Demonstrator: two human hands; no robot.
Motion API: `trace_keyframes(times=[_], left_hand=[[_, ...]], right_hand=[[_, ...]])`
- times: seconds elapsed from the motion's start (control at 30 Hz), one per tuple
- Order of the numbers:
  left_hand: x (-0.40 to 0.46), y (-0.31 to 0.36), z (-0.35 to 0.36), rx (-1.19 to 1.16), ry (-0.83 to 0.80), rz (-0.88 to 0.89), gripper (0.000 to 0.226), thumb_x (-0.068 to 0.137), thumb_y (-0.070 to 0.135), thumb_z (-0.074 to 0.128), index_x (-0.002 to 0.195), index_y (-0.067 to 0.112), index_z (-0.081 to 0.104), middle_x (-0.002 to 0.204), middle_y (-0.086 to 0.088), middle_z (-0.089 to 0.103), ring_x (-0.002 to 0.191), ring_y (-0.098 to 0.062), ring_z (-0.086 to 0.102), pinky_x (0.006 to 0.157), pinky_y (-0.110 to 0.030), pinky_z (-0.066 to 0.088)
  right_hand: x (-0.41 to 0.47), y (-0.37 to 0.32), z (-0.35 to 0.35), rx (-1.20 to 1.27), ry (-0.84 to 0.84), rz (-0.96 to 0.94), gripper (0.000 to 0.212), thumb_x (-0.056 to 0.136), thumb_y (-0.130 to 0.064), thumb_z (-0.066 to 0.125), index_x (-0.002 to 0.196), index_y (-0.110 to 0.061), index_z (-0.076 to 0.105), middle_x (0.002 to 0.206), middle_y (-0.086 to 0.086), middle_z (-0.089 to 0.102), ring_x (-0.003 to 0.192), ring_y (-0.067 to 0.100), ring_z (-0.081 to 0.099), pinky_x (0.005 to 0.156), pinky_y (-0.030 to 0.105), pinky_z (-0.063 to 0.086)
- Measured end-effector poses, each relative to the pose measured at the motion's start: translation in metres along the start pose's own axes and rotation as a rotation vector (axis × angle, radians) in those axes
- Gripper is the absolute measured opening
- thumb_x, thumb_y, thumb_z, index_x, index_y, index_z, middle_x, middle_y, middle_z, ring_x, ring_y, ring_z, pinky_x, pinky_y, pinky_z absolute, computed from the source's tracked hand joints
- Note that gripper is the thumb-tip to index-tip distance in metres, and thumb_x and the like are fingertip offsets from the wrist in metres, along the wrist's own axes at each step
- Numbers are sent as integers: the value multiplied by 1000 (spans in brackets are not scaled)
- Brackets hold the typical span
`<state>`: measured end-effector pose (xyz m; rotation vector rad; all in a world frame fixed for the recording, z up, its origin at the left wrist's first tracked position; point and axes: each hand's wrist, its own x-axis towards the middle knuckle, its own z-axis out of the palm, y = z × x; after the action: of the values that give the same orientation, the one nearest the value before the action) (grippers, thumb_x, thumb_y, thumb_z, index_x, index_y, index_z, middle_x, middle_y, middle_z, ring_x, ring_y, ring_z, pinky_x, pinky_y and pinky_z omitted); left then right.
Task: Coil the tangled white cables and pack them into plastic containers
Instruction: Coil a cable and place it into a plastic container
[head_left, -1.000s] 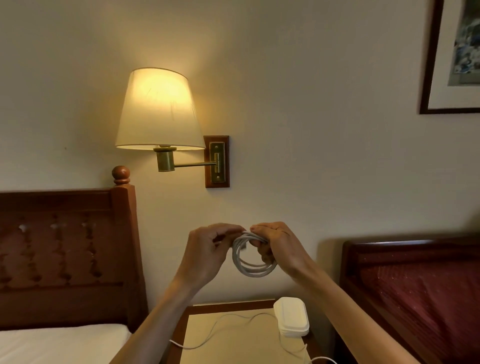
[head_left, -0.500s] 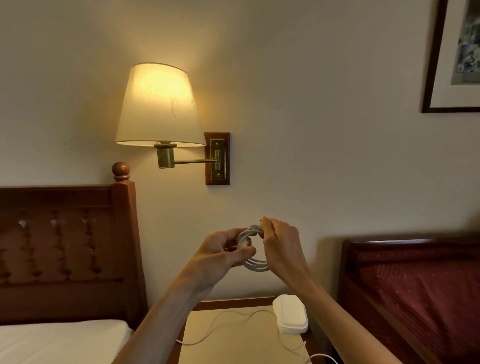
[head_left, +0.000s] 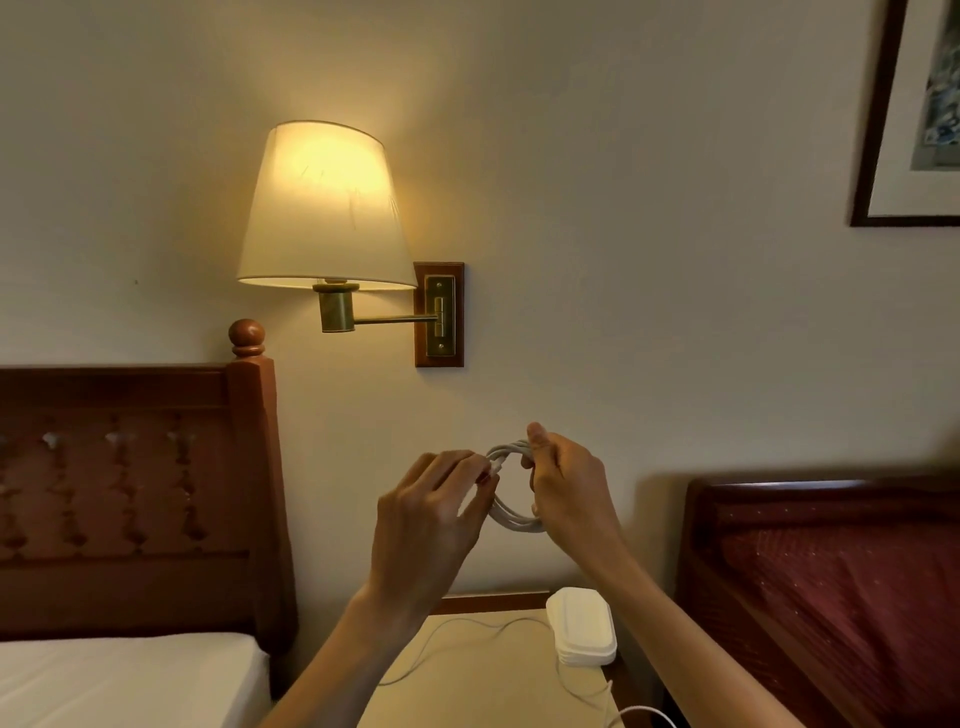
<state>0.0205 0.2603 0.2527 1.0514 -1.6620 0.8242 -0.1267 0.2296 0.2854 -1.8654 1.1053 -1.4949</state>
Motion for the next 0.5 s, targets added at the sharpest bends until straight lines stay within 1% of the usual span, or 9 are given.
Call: trace_keyframes(times=[0.07, 0.1, 0.17, 0.2, 0.27, 0.33, 0.43, 0.5], left_hand=[[0, 0, 1, -8, -6, 15, 18, 85, 21, 69, 97, 8, 73, 93, -3, 73, 81, -15, 69, 66, -25, 59], [1, 0, 1, -32, -21, 11, 16, 85, 19, 68, 96, 7, 72, 91, -3, 73, 78, -15, 70, 64, -24, 59], [2, -1, 1, -120, -76, -25, 12, 88, 18, 65, 95, 8, 67, 87, -1, 71, 69, -11, 68, 58, -23, 57], [2, -2, 1, -176, -101, -56, 10, 90, 18, 64, 96, 10, 65, 85, 1, 70, 66, -9, 66, 55, -24, 56], [2, -6, 1, -283, -148, -128, 11, 94, 23, 60, 95, 12, 61, 84, 4, 70, 65, -7, 65, 55, -26, 54], [2, -12, 1, -336, -196, -179, 14, 95, 28, 58, 95, 14, 61, 83, 7, 70, 69, -4, 66, 59, -27, 56], [1, -16, 1, -383, -240, -235, 13, 92, 30, 63, 92, 17, 62, 80, 11, 70, 73, -2, 68, 64, -30, 58], [-1, -14, 0, -412, -246, -250, 19, 90, 37, 61, 90, 18, 62, 79, 12, 70, 73, -2, 68, 64, -29, 58]], right_hand=[[0, 1, 1, -7, -13, -7, 35, 98, -44, 38, 90, -16, 57, 65, -8, 54, 52, 8, 51, 54, 15, 41], [0, 2, 1, -20, -19, -33, 33, 95, -47, 41, 94, -18, 57, 65, -7, 56, 49, 6, 52, 52, 12, 41], [1, 5, 2, -57, -19, -142, 24, 95, -43, 49, 105, -24, 59, 67, -8, 61, 47, 2, 54, 50, 11, 43], [3, 9, 1, -76, -12, -205, 22, 94, -40, 51, 105, -24, 62, 68, -8, 62, 50, 2, 54, 50, 12, 43], [5, 17, 1, -109, 5, -287, 27, 93, -42, 52, 95, -22, 69, 64, -8, 61, 52, 7, 53, 50, 16, 42], [6, 26, 1, -215, 42, -361, 37, 94, -48, 48, 91, -19, 71, 60, -12, 57, 48, 10, 52, 50, 16, 42], [7, 36, 1, -491, 155, -515, 48, 99, -52, 38, 81, -20, 69, 57, -10, 58, 44, 12, 52, 44, 24, 48], [11, 40, 0, -558, 185, -537, 47, 99, -48, 38, 72, -21, 65, 53, -8, 56, 41, 13, 50, 41, 25, 47]])
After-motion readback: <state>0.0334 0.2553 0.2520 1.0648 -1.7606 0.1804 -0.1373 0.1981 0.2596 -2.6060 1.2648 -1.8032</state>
